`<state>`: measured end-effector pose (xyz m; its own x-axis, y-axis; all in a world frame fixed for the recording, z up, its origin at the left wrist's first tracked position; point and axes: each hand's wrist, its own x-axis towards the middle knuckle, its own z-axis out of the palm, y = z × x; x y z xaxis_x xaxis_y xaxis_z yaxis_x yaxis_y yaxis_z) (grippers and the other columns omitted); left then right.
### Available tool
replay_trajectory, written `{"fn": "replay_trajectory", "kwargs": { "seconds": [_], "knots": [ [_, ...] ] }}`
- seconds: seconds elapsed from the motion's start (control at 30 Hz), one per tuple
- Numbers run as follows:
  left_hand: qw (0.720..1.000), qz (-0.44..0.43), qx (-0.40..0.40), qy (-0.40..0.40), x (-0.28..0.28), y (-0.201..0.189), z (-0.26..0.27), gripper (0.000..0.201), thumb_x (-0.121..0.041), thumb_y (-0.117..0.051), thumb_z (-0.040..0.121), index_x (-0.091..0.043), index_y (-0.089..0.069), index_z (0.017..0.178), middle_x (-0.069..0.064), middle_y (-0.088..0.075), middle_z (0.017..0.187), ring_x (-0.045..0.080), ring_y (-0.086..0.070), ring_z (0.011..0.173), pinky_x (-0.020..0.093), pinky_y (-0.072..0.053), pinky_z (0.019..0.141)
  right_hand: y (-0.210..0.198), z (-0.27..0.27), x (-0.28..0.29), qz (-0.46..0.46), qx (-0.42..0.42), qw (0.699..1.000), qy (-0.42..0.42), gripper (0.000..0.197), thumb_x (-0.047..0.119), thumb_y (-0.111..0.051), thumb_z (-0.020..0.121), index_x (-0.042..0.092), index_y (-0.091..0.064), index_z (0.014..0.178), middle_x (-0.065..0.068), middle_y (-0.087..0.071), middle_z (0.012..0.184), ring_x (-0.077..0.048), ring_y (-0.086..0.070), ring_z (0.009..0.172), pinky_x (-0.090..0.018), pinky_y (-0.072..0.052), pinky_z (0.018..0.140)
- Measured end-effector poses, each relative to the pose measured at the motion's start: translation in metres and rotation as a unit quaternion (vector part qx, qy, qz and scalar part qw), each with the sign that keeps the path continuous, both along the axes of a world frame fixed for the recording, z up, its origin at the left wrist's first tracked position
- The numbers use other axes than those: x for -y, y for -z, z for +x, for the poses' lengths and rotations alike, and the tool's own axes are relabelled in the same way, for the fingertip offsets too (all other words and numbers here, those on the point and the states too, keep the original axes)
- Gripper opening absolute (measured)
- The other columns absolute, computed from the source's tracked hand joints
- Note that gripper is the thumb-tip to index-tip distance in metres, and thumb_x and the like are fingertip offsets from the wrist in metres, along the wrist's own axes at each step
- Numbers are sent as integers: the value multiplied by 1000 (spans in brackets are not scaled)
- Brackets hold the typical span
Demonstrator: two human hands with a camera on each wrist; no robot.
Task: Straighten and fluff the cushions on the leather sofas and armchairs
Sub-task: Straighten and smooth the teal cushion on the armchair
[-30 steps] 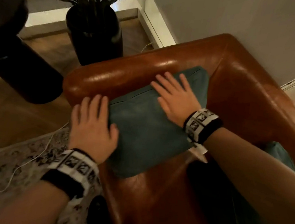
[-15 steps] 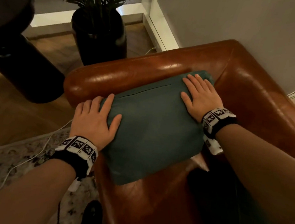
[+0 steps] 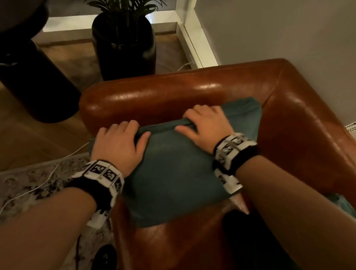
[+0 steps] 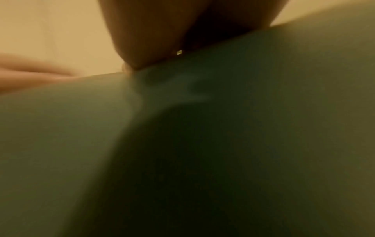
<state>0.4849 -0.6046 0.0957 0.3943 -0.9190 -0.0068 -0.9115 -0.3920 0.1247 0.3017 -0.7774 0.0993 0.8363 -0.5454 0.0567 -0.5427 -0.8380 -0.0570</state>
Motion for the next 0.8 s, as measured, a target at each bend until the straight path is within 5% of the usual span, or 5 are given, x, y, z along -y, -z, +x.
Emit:
{"fn": "replay_trajectory", "kwargs": {
  "seconds": [0.13,0.3,0.5,0.67,0.8],
  "knots": [
    [998,32,-14,-57,-35,5,38,46,-60,-16,95,-22,-42,94,5,-56,88,33,-58,83,39,-43,68,-10,-61,59,8,-54,993,105,61,67,-18,92,27,-54,119,0,-58,126,-23,-46,128,-46,-16,115],
    [997,28,-31,-58,-30,7,46,41,-53,-20,95,-17,-37,88,0,-45,71,32,-54,70,37,-40,56,-13,-61,75,22,-21,993,112,39,56,-33,95,19,-39,85,-7,-51,88,-33,-52,90,-44,-36,85],
    [994,-97,28,-43,-29,-6,10,43,-35,-44,95,-15,-47,133,10,-44,145,36,-26,140,51,-25,110,-6,-40,30,-21,69,994,81,34,27,-51,96,13,-57,126,-11,-60,128,-30,-49,124,-47,-23,115],
    [999,-5,10,53,-16,25,-45,62,-49,-19,99,-22,-16,154,-2,-12,163,25,-8,150,46,-6,120,38,-2,-85,-2,17,998,-57,58,40,-33,101,15,-28,153,-4,-28,159,-23,-18,149,-46,-15,122],
    [998,14,59,35,-23,46,-6,64,-56,-21,96,-33,-10,154,0,-9,163,31,-6,150,49,-7,120,54,-57,-28,-43,-16,998,33,64,52,-28,100,27,-11,156,3,-10,164,-19,-4,152,-46,-9,122]
  ]
}}
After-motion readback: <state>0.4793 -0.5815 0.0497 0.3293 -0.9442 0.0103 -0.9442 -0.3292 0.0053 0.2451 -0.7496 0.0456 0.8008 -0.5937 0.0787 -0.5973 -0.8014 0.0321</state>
